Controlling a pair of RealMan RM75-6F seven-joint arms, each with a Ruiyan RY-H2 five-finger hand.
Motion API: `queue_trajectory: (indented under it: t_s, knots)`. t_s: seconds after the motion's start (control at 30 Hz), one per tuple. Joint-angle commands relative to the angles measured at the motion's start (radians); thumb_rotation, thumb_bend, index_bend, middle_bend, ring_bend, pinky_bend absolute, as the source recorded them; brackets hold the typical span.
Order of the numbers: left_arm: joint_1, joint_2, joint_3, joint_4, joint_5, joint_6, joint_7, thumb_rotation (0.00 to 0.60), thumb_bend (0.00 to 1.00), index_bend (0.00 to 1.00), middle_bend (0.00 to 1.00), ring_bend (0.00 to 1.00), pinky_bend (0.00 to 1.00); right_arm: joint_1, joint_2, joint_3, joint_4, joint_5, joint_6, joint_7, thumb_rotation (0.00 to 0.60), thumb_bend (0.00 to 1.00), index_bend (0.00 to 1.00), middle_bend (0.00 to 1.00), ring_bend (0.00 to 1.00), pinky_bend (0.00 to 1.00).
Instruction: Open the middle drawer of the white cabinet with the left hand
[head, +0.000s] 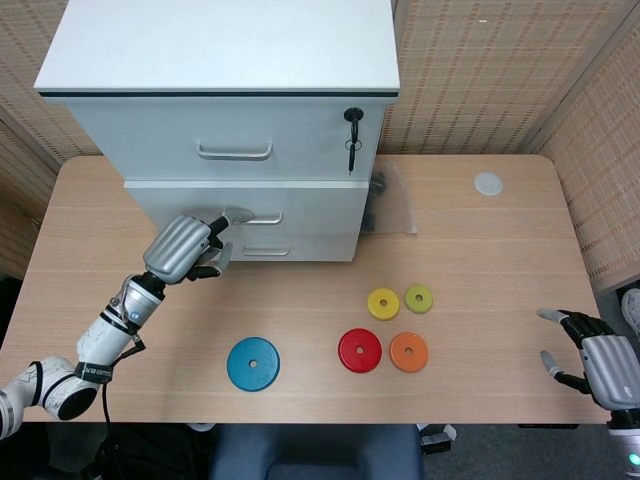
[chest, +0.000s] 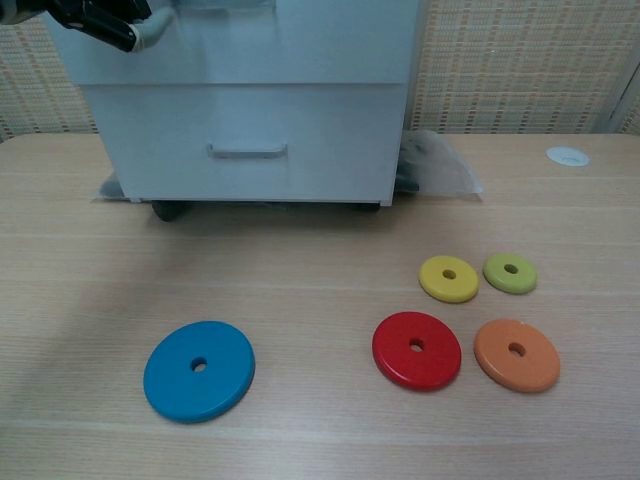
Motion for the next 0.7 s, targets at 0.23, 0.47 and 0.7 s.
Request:
queue_trajectory:
  t_s: [0.23, 0.47, 0.7]
  knots:
    - [0.022, 0.026, 0.029, -0.053, 0.044, 0.036, 0.017, 0.600, 0.62, 0.22, 0.97, 0.99, 1.00, -0.001, 0.000, 0.000, -0.002, 0.000, 0.000, -0.001, 0.600, 0.29, 0.25, 0.31, 0.26, 0.29]
    - [0.040, 0.062, 0.056, -0.110, 0.076, 0.052, 0.046, 0.600, 0.62, 0.22, 0.97, 0.99, 1.00, -0.001, -0.001, 0.001, -0.004, -0.002, 0.000, -0.002, 0.600, 0.29, 0.25, 0.31, 0.26, 0.29]
    - [0.063, 0.089, 0.080, -0.168, 0.119, 0.085, 0.073, 0.600, 0.62, 0.22, 0.97, 0.99, 1.00, 0.000, -0.001, 0.001, -0.004, -0.003, -0.001, -0.003, 0.600, 0.29, 0.25, 0.31, 0.26, 0.29]
